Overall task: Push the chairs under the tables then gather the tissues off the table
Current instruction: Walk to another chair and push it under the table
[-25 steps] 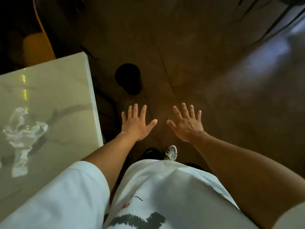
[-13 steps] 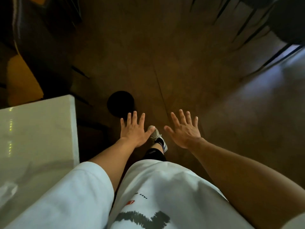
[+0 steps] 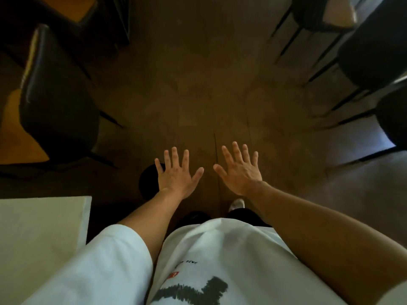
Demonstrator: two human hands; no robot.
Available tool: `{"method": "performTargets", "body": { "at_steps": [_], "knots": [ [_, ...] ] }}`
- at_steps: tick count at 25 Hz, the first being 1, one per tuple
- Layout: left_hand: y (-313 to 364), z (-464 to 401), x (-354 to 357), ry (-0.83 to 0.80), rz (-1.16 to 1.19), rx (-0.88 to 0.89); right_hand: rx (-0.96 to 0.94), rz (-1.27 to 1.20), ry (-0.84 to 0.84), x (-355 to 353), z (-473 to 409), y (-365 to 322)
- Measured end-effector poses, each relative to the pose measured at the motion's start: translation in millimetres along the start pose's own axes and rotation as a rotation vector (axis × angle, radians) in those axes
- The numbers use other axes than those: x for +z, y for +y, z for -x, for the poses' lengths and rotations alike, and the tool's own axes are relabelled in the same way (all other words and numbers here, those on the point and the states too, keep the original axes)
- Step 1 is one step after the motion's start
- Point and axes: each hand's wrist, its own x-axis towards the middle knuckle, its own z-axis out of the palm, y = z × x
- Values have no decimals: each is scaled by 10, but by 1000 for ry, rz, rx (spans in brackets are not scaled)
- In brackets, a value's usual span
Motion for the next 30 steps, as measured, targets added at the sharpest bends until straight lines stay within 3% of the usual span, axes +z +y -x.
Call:
{"method": "performTargets", "body": {
  "at_steps": [8,15,21,30],
  "knots": [
    [-89,-1386,-892,46,65,-363,-318,177,25,-1117,-2086,127],
    [257,-2011,-1880,129,182,-640,-518,286,6,-2371,-3416,441],
    [182,-2502,-2195,79,239,-767,-665,287,-49,-2663,-4043,191],
    [-460,-3404,-2367,145,378,-954,-790,478,-107,-3158,-5044,-503]
  ]
}}
